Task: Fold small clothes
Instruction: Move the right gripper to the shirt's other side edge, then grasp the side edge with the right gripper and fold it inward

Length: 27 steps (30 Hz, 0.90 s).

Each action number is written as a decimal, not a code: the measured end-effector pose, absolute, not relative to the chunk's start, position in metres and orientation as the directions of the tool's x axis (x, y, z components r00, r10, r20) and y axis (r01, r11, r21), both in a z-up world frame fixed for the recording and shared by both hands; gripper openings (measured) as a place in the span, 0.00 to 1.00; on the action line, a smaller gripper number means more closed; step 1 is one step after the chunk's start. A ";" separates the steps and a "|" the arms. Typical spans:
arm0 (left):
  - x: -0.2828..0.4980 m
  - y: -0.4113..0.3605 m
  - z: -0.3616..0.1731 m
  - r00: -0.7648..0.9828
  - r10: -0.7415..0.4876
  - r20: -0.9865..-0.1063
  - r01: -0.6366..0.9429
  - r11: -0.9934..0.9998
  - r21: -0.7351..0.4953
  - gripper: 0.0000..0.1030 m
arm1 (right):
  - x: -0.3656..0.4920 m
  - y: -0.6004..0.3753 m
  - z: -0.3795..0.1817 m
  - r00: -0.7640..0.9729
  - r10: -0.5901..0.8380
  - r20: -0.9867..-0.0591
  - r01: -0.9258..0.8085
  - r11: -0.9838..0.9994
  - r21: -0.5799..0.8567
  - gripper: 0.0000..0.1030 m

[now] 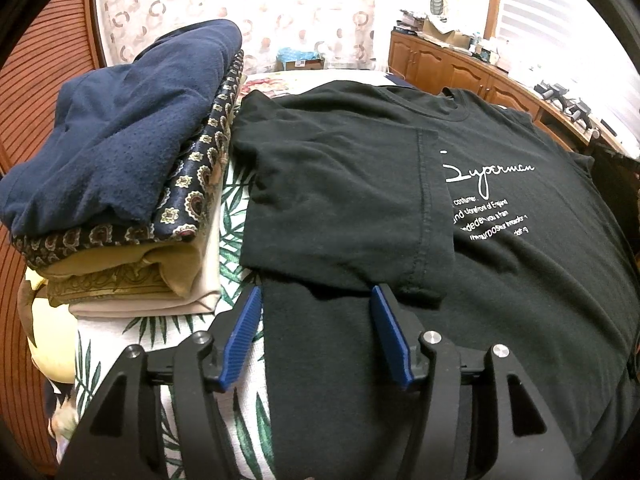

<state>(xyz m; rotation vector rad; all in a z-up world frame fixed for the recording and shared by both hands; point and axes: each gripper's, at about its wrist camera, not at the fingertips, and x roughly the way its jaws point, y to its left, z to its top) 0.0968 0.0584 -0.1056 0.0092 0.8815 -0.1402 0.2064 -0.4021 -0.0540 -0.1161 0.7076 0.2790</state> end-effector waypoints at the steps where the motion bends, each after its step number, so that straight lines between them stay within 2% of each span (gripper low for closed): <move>1: 0.097 0.058 -0.106 0.627 -0.118 -0.770 0.127 0.991 -0.049 0.55 | 0.207 -0.413 -0.057 0.725 0.198 -0.660 -0.271 0.963 -0.009 0.51; 5: 0.095 0.059 -0.104 0.626 -0.125 -0.770 0.125 0.990 -0.059 0.55 | 0.210 -0.446 -0.071 0.718 0.155 -0.678 -0.217 0.976 -0.006 0.51; 11: 0.092 0.050 -0.076 0.683 -0.157 -0.714 0.131 0.987 -0.091 0.55 | 0.226 -0.477 -0.089 0.698 0.155 -0.700 -0.172 0.984 0.046 0.51; 24: 0.114 -0.022 -0.049 0.698 -0.268 -0.664 0.249 0.960 -0.126 0.55 | 0.263 -0.504 -0.103 0.644 0.243 -0.725 -0.093 0.966 0.241 0.50; 27: 0.112 -0.032 -0.048 0.695 -0.284 -0.660 0.267 0.955 -0.130 0.55 | 0.269 -0.502 -0.101 0.635 0.240 -0.734 -0.096 0.968 0.234 0.11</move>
